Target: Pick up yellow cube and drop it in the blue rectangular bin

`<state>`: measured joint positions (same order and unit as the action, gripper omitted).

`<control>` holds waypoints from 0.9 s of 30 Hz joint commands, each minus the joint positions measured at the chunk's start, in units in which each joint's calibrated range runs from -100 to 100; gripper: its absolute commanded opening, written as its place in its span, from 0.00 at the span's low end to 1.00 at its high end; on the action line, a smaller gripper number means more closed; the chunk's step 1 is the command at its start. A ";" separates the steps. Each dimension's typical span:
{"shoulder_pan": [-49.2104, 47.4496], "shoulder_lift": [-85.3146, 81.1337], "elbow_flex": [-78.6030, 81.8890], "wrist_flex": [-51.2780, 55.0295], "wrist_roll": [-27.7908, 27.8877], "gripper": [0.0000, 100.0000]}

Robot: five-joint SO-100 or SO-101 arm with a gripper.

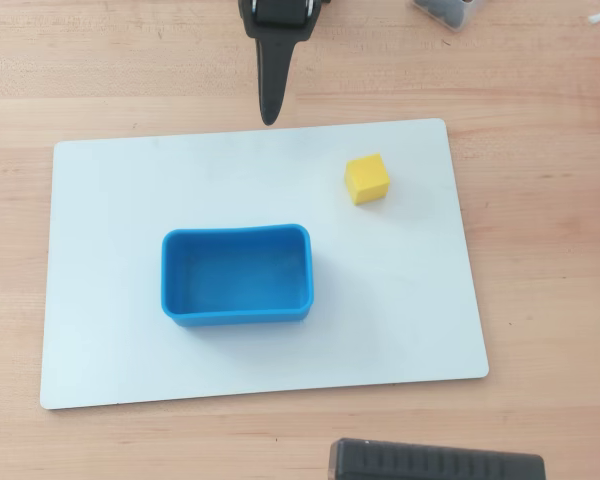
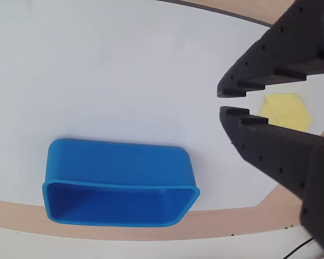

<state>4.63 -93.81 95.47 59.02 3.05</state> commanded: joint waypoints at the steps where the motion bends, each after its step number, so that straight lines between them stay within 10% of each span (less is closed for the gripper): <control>1: 0.26 -2.47 -0.10 0.36 0.68 0.00; 14: -3.26 -0.15 -6.28 -0.72 1.42 0.00; 27: -5.66 38.12 -35.01 -0.39 1.03 0.00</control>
<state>0.69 -70.07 77.70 58.48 3.98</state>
